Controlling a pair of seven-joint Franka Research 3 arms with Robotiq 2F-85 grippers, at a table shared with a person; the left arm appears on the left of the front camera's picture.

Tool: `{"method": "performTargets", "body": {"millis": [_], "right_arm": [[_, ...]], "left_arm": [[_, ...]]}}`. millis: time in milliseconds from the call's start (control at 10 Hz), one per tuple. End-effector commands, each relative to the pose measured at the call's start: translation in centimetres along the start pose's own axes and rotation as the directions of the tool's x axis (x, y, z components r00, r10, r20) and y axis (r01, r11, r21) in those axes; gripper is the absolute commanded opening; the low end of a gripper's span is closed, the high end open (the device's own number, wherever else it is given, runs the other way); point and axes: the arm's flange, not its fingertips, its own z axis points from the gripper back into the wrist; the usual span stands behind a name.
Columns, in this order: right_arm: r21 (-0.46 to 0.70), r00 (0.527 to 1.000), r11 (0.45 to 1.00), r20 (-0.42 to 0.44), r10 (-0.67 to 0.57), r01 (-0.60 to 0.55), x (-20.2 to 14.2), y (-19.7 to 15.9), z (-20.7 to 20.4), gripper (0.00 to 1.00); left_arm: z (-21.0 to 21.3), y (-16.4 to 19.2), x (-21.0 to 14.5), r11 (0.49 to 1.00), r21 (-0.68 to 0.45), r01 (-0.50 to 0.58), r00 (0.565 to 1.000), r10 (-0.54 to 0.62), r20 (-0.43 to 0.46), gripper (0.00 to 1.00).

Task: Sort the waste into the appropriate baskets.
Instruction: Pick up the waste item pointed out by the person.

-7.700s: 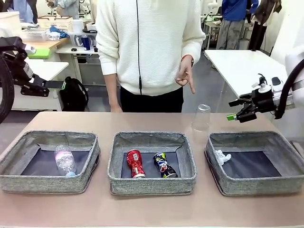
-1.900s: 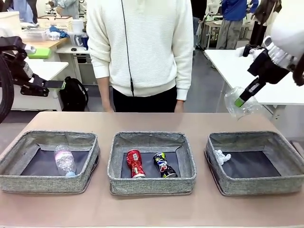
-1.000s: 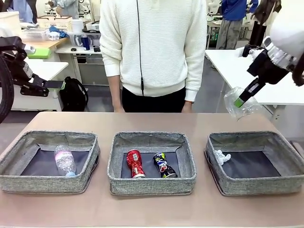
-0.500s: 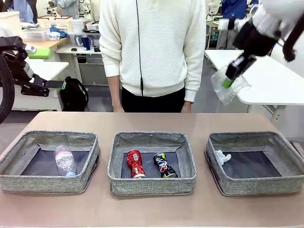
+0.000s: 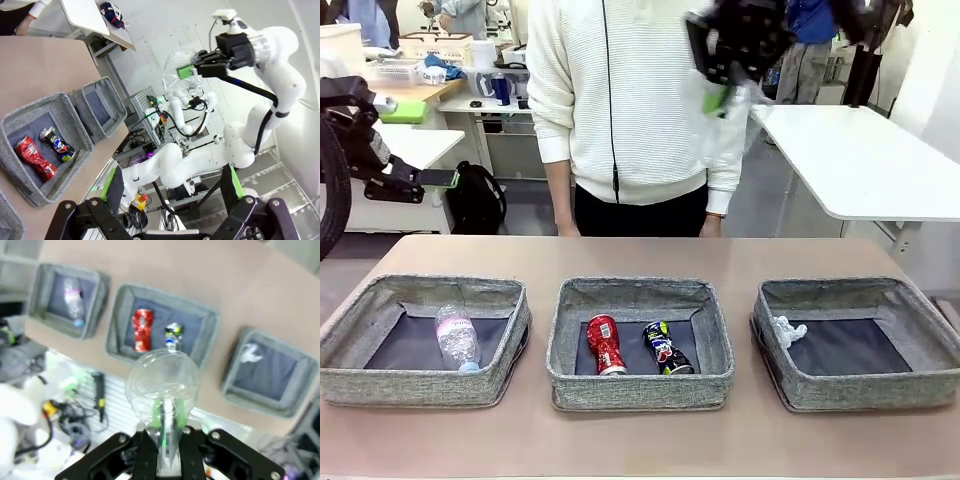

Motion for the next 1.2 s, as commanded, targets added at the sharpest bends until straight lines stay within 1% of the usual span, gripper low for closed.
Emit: {"method": "performTargets", "body": {"millis": [0, 100, 200, 300, 400, 500, 600, 700, 800, 900, 1000, 1100], "right_arm": [[-0.127, 0.993, 0.986, -0.036, -0.114, 0.109, 2.2, 6.0, 0.6, 0.11], [-0.186, 0.987, 0.973, -0.052, -0.151, 0.139, 2.6, 9.1, 0.7, 0.11], [-0.179, 0.989, 0.976, -0.058, -0.138, 0.125, 3.0, 10.6, 0.9, 0.11], [-0.170, 0.994, 0.984, -0.074, -0.076, 0.063, 3.6, 12.8, 1.2, 0.11], [-0.217, 0.993, 0.972, -0.063, -0.103, 0.088, 4.2, 13.5, 1.2, 0.11], [-0.225, 0.987, 0.967, -0.084, -0.138, 0.116, 4.7, 13.3, 1.1, 0.11], [-0.173, 0.994, 0.982, -0.059, -0.089, 0.078, 1.4, 11.6, -1.5, 0.11], [-0.173, 0.994, 0.982, -0.059, -0.089, 0.078, 1.4, 11.6, -1.5, 0.11], [-0.192, 0.992, 0.979, -0.082, -0.091, 0.074, 2.4, 12.1, -1.7, 0.11], [-0.087, 0.964, 0.996, -0.261, -0.054, 0.032, 2.7, 12.1, -1.8, 0.11], [0.038, 0.934, 0.996, -0.353, -0.058, 0.077, 3.0, 12.4, -1.2, 0.11], [0.067, 0.905, 0.980, -0.400, -0.144, 0.185, 3.3, 12.5, -0.3, 0.11]], "left_arm": [[-0.2, -0.1, -0.2, 0.999, -0.021, 0.025, 1.000, -0.025, 0.010, 1.00], [-0.2, -0.1, -0.2, 0.999, -0.021, 0.025, 1.000, -0.025, 0.010, 1.00], [-0.2, -0.1, -0.2, 0.999, -0.021, 0.025, 1.000, -0.025, 0.010, 1.00], [-0.2, -0.1, -0.2, 0.999, -0.021, 0.025, 1.000, -0.025, 0.010, 1.00], [-0.2, -0.1, -0.2, 0.999, -0.021, 0.025, 1.000, -0.025, 0.010, 1.00], [-0.2, -0.1, -0.2, 0.999, -0.021, 0.025, 1.000, -0.025, 0.010, 1.00], [-0.2, -0.1, -0.2, 0.999, -0.021, 0.025, 1.000, -0.025, 0.010, 1.00], [-0.2, -0.1, -0.2, 0.999, -0.021, 0.025, 1.000, -0.025, 0.010, 1.00], [-0.2, -0.1, -0.2, 0.999, -0.021, 0.025, 1.000, -0.025, 0.010, 1.00], [-0.2, -0.1, -0.2, 0.999, -0.021, 0.025, 1.000, -0.025, 0.010, 1.00], [-0.2, -0.1, -0.2, 0.999, -0.021, 0.025, 1.000, -0.025, 0.010, 1.00], [-0.2, -0.1, -0.2, 0.999, -0.021, 0.025, 1.000, -0.025, 0.010, 1.00]]}}
